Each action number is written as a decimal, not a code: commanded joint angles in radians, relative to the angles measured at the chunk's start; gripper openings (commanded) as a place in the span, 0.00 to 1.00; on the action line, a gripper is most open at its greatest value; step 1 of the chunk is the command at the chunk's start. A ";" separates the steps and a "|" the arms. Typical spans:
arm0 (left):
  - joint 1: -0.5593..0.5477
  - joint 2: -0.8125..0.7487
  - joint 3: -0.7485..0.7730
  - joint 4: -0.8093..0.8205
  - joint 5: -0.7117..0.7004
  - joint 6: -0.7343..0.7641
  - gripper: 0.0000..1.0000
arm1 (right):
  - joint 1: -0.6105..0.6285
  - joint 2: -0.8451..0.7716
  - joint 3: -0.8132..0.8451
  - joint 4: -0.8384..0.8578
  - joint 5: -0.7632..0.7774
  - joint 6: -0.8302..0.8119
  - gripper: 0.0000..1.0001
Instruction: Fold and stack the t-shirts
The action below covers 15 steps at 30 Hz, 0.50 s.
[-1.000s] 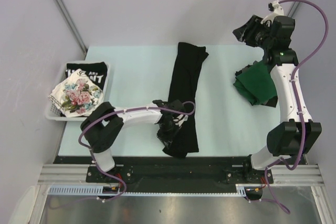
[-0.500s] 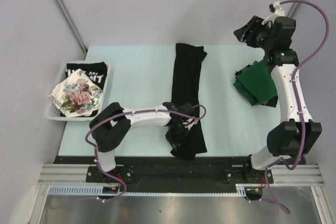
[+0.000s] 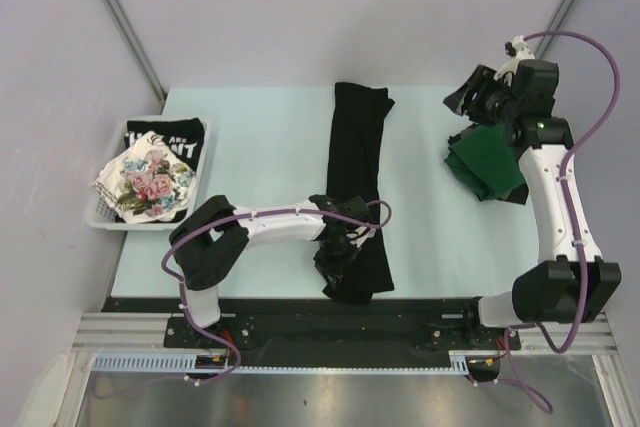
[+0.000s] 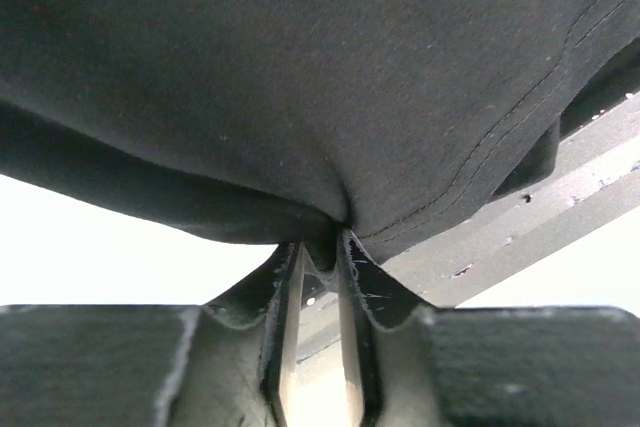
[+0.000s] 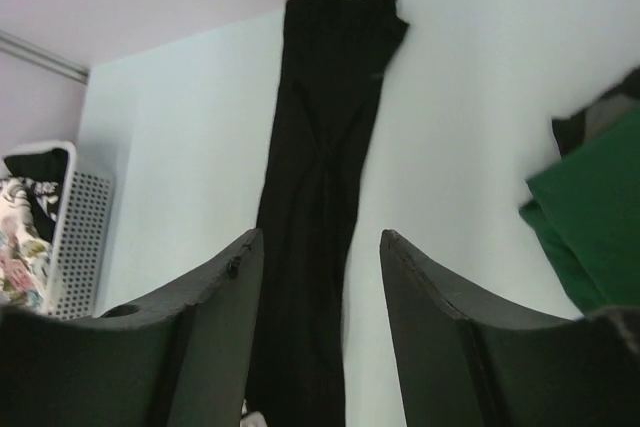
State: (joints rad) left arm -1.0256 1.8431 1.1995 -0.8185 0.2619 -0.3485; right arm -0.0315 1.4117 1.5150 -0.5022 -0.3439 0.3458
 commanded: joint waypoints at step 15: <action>-0.007 -0.062 -0.072 0.035 -0.032 -0.023 0.12 | 0.114 -0.286 -0.194 -0.390 0.143 -0.019 0.43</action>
State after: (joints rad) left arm -1.0256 1.8202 1.1370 -0.7879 0.2382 -0.3588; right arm 0.0704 1.2251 1.3804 -0.7753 -0.2699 0.3050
